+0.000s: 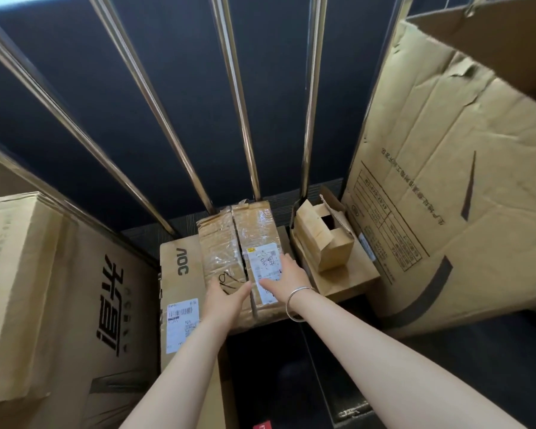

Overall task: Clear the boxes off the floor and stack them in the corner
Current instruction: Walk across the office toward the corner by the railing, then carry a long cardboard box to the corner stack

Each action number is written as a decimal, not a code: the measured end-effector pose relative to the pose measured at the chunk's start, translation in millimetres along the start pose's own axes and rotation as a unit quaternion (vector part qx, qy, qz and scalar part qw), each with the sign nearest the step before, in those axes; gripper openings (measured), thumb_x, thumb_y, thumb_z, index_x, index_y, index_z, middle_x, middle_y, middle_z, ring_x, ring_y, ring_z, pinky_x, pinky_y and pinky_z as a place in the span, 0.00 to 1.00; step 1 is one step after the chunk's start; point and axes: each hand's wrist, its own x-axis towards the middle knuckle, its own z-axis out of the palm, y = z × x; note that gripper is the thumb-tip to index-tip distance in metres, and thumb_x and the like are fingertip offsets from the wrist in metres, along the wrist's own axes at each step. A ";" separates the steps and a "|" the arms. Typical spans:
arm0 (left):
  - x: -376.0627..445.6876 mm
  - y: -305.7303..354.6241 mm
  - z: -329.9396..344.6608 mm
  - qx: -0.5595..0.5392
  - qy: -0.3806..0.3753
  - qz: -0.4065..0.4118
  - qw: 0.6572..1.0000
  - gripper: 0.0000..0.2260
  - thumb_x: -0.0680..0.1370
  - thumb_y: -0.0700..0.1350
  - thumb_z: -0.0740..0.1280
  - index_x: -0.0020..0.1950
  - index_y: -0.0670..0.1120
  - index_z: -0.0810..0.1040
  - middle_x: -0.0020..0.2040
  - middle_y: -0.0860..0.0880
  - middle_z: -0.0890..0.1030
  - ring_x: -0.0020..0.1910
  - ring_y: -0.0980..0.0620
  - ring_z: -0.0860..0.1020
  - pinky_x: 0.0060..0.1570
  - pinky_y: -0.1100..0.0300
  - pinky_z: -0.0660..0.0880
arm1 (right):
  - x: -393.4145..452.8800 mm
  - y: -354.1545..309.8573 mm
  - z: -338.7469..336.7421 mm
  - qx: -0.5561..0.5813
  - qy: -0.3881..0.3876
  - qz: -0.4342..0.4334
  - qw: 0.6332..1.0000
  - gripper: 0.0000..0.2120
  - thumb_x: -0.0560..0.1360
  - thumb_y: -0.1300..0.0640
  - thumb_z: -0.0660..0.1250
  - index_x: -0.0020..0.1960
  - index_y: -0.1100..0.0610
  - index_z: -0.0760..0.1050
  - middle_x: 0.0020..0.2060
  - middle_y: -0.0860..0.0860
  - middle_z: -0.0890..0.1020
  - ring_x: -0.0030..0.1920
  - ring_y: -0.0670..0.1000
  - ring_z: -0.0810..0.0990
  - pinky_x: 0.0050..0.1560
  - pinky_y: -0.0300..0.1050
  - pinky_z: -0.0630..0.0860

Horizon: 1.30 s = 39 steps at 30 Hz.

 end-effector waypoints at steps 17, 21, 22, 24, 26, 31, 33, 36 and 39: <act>-173.1 59.0 -59.1 -0.076 -0.116 0.088 0.986 0.43 0.71 0.62 0.71 0.80 0.50 0.54 0.78 0.45 0.58 0.74 0.41 0.63 0.70 0.44 0.63 | -225.9 -57.7 -69.1 0.216 0.096 0.014 0.972 0.29 0.77 0.49 0.66 0.74 0.57 0.62 0.71 0.51 0.70 0.70 0.49 0.68 0.61 0.35 0.64; -254.2 61.6 -92.9 -0.063 -0.167 0.120 0.977 0.41 0.73 0.61 0.70 0.79 0.48 0.56 0.78 0.46 0.61 0.74 0.44 0.63 0.70 0.48 0.63 | -315.3 -70.3 -71.8 0.223 0.156 0.024 0.962 0.32 0.76 0.48 0.67 0.76 0.55 0.61 0.73 0.51 0.68 0.72 0.50 0.66 0.68 0.39 0.62; -267.4 63.7 -99.5 -0.058 -0.173 0.132 0.974 0.41 0.72 0.62 0.70 0.79 0.48 0.57 0.77 0.46 0.61 0.74 0.44 0.63 0.70 0.48 0.62 | -333.5 -73.4 -73.8 0.223 0.173 0.025 0.959 0.32 0.76 0.47 0.67 0.76 0.55 0.61 0.72 0.51 0.68 0.72 0.50 0.66 0.68 0.40 0.62; -305.2 63.9 -111.8 -0.028 -0.197 0.140 0.970 0.42 0.71 0.65 0.70 0.79 0.49 0.57 0.77 0.47 0.61 0.74 0.44 0.64 0.71 0.48 0.62 | -379.8 -76.4 -75.2 0.234 0.203 0.034 0.950 0.32 0.76 0.47 0.66 0.75 0.55 0.62 0.72 0.51 0.68 0.72 0.51 0.66 0.69 0.42 0.62; -345.5 63.7 -122.7 -0.004 -0.226 0.168 0.959 0.45 0.68 0.68 0.70 0.79 0.49 0.57 0.77 0.48 0.62 0.73 0.45 0.65 0.72 0.49 0.62 | -425.0 -75.5 -74.5 0.243 0.230 0.040 0.941 0.31 0.76 0.46 0.66 0.75 0.54 0.62 0.72 0.51 0.68 0.72 0.51 0.66 0.70 0.44 0.62; -427.2 68.2 -123.4 0.016 -0.292 0.207 0.934 0.48 0.66 0.68 0.71 0.78 0.47 0.58 0.75 0.49 0.66 0.72 0.49 0.67 0.70 0.56 0.63 | -506.7 -62.5 -84.9 0.260 0.276 0.060 0.923 0.32 0.75 0.46 0.67 0.75 0.54 0.63 0.72 0.51 0.69 0.71 0.51 0.67 0.71 0.45 0.64; -457.1 71.1 -113.5 0.016 -0.320 0.227 0.920 0.45 0.69 0.64 0.72 0.78 0.46 0.59 0.74 0.48 0.67 0.71 0.49 0.68 0.68 0.58 0.65 | -539.6 -53.4 -92.9 0.267 0.306 0.060 0.912 0.32 0.75 0.47 0.67 0.75 0.55 0.63 0.72 0.52 0.69 0.72 0.50 0.67 0.71 0.44 0.63; -509.0 79.1 -91.0 0.042 -0.355 0.254 0.899 0.52 0.62 0.70 0.72 0.79 0.48 0.58 0.75 0.48 0.66 0.72 0.49 0.68 0.69 0.56 0.65 | -592.8 -32.5 -107.5 0.275 0.353 0.070 0.892 0.30 0.76 0.47 0.66 0.75 0.55 0.62 0.73 0.51 0.67 0.72 0.50 0.66 0.72 0.45 0.63; -561.1 75.2 -59.5 0.063 -0.397 0.274 0.874 0.45 0.69 0.66 0.71 0.79 0.50 0.57 0.76 0.48 0.64 0.73 0.47 0.65 0.68 0.55 0.64 | -654.8 0.9 -116.0 0.292 0.406 0.080 0.862 0.30 0.77 0.46 0.64 0.75 0.53 0.62 0.73 0.50 0.67 0.72 0.50 0.66 0.72 0.48 0.63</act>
